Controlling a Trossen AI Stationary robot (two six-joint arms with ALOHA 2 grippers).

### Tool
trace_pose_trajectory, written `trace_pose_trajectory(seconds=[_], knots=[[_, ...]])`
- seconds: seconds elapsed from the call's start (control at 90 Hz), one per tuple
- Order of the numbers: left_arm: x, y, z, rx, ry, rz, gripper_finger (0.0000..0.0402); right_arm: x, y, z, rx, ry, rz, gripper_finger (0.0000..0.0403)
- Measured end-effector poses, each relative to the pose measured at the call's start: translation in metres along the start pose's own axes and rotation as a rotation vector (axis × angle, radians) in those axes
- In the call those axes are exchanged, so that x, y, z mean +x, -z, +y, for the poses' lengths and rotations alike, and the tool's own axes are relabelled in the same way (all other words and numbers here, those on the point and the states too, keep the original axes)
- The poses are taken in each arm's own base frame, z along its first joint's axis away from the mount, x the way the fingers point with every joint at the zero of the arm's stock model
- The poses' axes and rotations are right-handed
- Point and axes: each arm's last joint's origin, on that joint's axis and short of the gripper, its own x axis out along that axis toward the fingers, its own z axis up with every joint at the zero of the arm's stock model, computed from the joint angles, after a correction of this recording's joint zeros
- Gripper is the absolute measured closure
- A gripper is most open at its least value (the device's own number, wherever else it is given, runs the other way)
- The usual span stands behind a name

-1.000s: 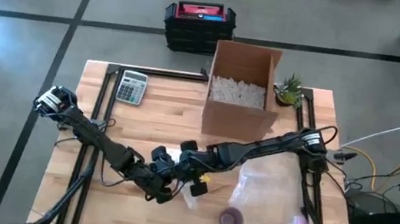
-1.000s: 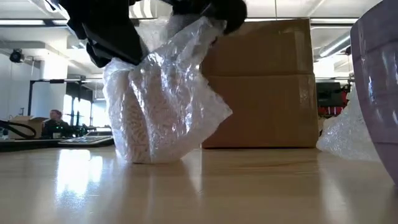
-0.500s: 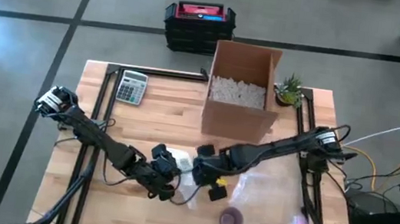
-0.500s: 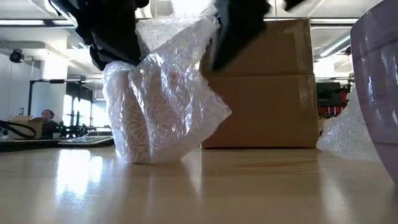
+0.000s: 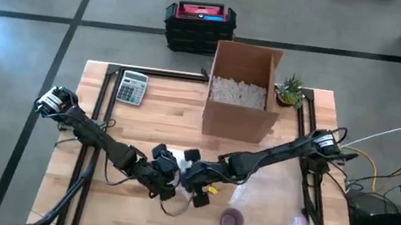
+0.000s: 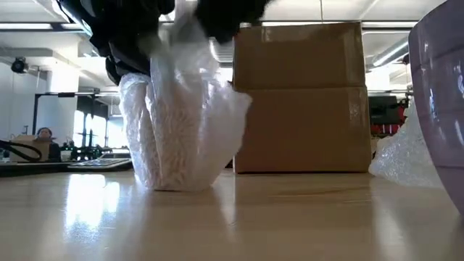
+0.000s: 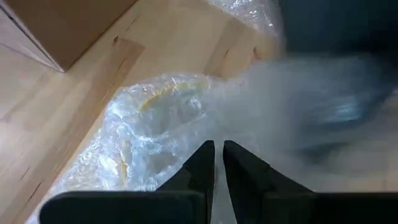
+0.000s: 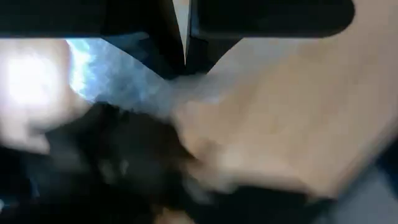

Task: Wrap mug
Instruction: Wrap the orange patterned mug with the left transparent bubble wrap

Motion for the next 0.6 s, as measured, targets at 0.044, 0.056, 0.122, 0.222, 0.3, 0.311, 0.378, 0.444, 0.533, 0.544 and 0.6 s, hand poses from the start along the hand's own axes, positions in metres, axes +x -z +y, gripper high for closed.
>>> trace_pose_trajectory(seconds=[0.044,0.056,0.122,0.222,0.3,0.311,0.378,0.444,0.533,0.544,0.6], knots=[[0.000,0.001,0.001,0.002,0.000,0.007,0.0379,0.007,0.005,-0.004,0.018,0.003,0.019,0.0403],[0.000,0.001,0.001,0.002,0.001,0.009,0.0379,0.008,0.006,-0.005,0.024,0.002,0.023,0.0403],[-0.001,0.002,0.002,0.009,0.004,0.031,0.0379,0.015,0.011,-0.008,0.049,-0.004,0.041,0.0403],[-0.013,0.000,0.006,-0.021,0.052,0.109,0.0379,0.020,0.015,-0.008,0.056,0.003,0.056,0.0403],[-0.030,-0.005,0.007,-0.064,0.096,0.157,0.0379,0.021,0.016,-0.009,0.060,0.004,0.058,0.0403],[-0.033,-0.006,0.007,-0.065,0.102,0.160,0.0379,0.021,0.016,-0.009,0.060,0.004,0.057,0.0403],[-0.047,-0.013,0.007,-0.076,0.141,0.132,0.0379,0.020,0.016,-0.009,0.061,0.005,0.058,0.0403],[-0.057,-0.021,0.007,-0.070,0.156,0.047,0.0379,0.020,0.016,-0.010,0.062,0.006,0.059,0.0403],[-0.059,-0.027,0.006,-0.049,0.156,-0.036,0.0379,0.020,0.016,-0.010,0.063,0.006,0.055,0.0403],[-0.058,-0.027,0.006,-0.046,0.153,-0.036,0.0379,0.020,0.016,-0.010,0.063,0.006,0.053,0.0403],[-0.051,-0.026,0.008,-0.039,0.128,-0.027,0.0379,0.020,0.015,-0.010,0.062,0.006,0.049,0.0403]])
